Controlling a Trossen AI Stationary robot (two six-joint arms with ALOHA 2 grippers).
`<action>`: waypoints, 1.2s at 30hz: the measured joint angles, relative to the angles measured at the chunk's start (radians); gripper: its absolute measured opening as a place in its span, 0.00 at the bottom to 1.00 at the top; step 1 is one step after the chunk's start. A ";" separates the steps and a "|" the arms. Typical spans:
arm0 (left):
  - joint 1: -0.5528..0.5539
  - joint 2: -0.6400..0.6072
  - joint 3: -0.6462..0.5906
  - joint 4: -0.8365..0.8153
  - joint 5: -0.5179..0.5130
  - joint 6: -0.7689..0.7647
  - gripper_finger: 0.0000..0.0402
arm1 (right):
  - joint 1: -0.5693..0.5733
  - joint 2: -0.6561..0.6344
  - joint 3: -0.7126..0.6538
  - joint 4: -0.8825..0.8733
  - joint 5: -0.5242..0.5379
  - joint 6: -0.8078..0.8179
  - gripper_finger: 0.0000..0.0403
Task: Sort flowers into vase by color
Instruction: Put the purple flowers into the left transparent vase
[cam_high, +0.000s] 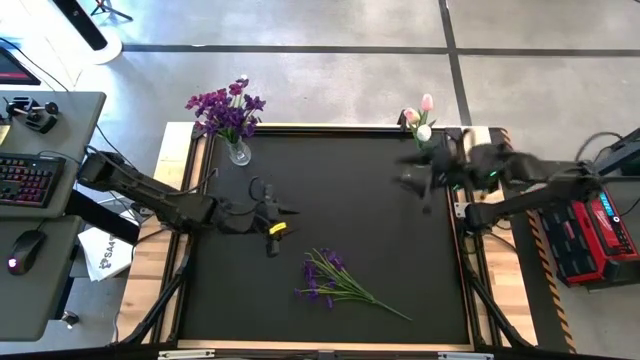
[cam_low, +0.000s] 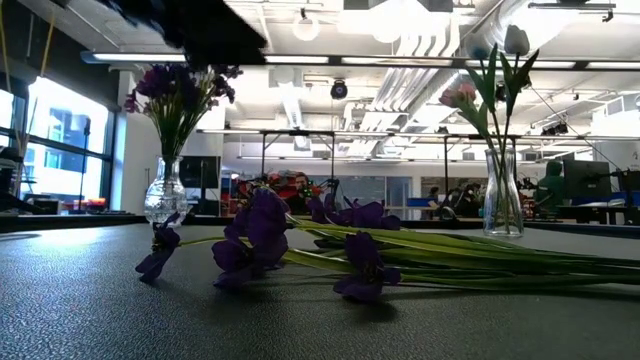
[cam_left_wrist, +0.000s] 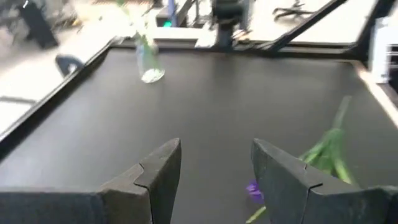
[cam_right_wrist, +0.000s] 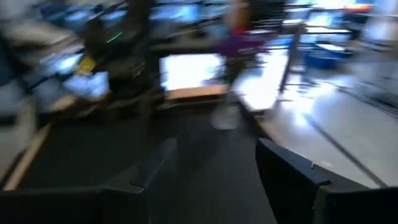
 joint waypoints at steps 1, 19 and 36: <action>-0.017 -0.015 0.000 -0.001 -0.001 0.010 0.46 | 0.034 0.030 0.000 0.010 -0.020 -0.009 0.49; -0.296 -0.134 0.000 -0.076 -0.231 -0.016 0.46 | 0.391 0.632 -0.001 -0.156 -0.288 0.313 0.48; -0.226 -0.134 0.000 -0.104 -0.388 0.157 0.46 | 0.547 0.929 -0.001 0.094 -0.190 0.536 0.58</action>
